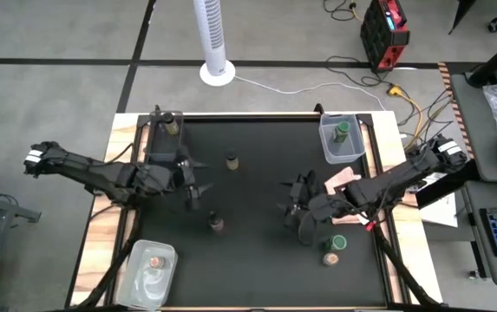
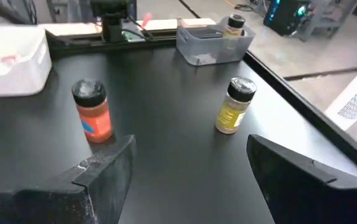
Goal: Sort spices by type
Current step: Put the green spice bottle into the transparent bin
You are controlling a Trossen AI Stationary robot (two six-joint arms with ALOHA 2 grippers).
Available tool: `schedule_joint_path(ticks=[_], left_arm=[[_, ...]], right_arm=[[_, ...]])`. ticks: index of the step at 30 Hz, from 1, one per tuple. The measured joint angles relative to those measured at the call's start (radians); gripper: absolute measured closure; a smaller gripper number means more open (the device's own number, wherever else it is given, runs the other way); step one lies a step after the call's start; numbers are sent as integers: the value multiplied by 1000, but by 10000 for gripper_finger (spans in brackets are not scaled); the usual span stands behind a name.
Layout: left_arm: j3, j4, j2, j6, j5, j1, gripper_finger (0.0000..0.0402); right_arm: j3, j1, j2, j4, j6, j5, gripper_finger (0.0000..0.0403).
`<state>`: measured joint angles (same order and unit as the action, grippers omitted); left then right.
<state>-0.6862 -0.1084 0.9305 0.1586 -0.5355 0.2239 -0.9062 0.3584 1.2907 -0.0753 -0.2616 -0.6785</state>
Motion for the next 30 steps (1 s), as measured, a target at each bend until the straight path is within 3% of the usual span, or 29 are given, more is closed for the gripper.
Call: schedule_joint_path(ticks=[6,9,13,17,20,26,30], left_arm=[[17,97,-15,113,295,-69,182],[64,181,-14,140,340,-121,182],[141,266,-28,140,339,-155,182],[238,430,-36,144,337,-155,182],[274,544,-43,178,330,-157,182],[233,408,-92,146,156,-157,182],[184,229,-116,57,161,-150,184]], right_arm=[[0,-27,0,6,-65,-3,99],[-3,-44,0,3,-97,28,101],[-88,-54,8,-133,-159,78,108],[-237,-56,63,-396,-226,80,114],[-358,-63,111,-630,-368,120,115],[-537,-93,192,-957,-567,275,113],[-588,-118,219,-988,-580,406,115]])
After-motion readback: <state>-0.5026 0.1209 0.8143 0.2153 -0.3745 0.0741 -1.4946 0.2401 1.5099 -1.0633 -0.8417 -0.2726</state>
